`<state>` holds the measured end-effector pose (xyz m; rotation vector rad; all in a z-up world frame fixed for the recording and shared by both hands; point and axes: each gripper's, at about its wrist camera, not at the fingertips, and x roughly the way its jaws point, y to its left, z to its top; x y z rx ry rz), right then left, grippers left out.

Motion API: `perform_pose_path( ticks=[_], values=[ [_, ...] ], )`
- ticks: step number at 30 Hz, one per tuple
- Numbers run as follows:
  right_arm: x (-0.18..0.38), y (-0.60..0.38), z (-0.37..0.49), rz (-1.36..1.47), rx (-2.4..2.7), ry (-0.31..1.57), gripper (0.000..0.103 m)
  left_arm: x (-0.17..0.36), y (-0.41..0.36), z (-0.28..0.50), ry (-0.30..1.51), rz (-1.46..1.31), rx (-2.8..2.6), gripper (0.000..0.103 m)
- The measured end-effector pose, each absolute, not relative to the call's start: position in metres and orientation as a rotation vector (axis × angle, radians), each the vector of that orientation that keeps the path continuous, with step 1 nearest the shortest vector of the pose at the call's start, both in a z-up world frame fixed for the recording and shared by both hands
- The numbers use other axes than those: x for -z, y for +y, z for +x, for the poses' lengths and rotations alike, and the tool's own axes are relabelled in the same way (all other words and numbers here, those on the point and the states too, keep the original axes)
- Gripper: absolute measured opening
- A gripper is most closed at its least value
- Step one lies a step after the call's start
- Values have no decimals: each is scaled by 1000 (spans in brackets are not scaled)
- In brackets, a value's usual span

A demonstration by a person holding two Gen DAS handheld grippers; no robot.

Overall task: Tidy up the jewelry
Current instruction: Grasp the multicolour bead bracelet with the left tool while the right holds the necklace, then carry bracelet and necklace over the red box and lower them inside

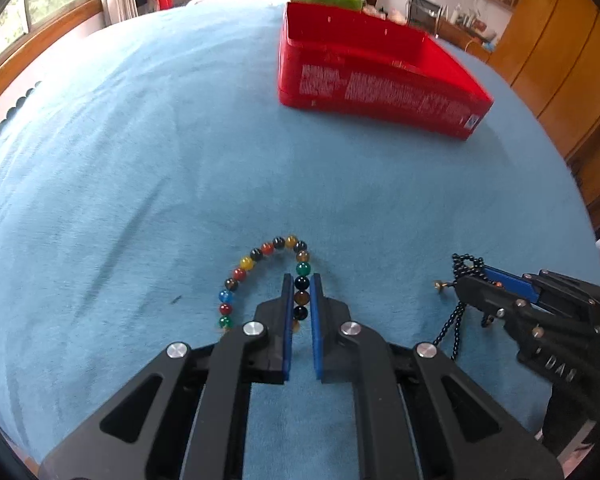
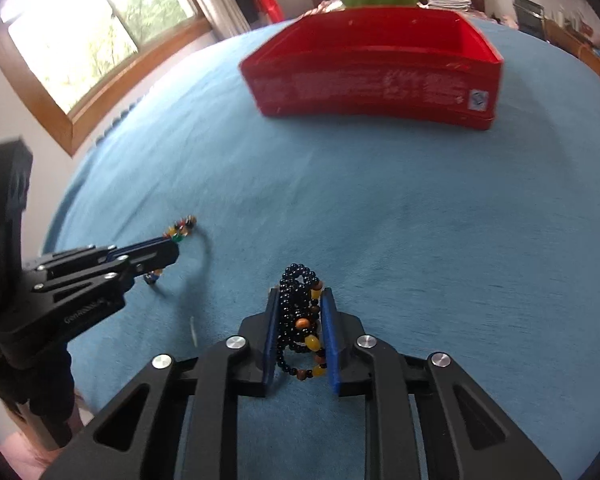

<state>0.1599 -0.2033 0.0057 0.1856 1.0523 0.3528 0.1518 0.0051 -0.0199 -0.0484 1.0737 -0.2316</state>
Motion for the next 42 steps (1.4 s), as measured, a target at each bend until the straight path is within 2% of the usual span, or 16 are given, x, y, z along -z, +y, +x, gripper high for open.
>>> perform_pose_path(
  ticks=[11, 25, 37, 42],
  values=[
    [-51, -234, 151, 227, -369, 975, 20, -24, -7, 139, 980, -53, 279, 6],
    [-86, -260, 183, 210, -308, 927, 20, -52, -35, 172, 915, -42, 293, 6],
    [-121, -273, 259, 219, -292, 884, 20, -97, -57, 244, 830, -55, 268, 6],
    [-127, -276, 300, 224, -277, 863, 20, -97, -70, 287, 818, -62, 257, 6]
  ],
)
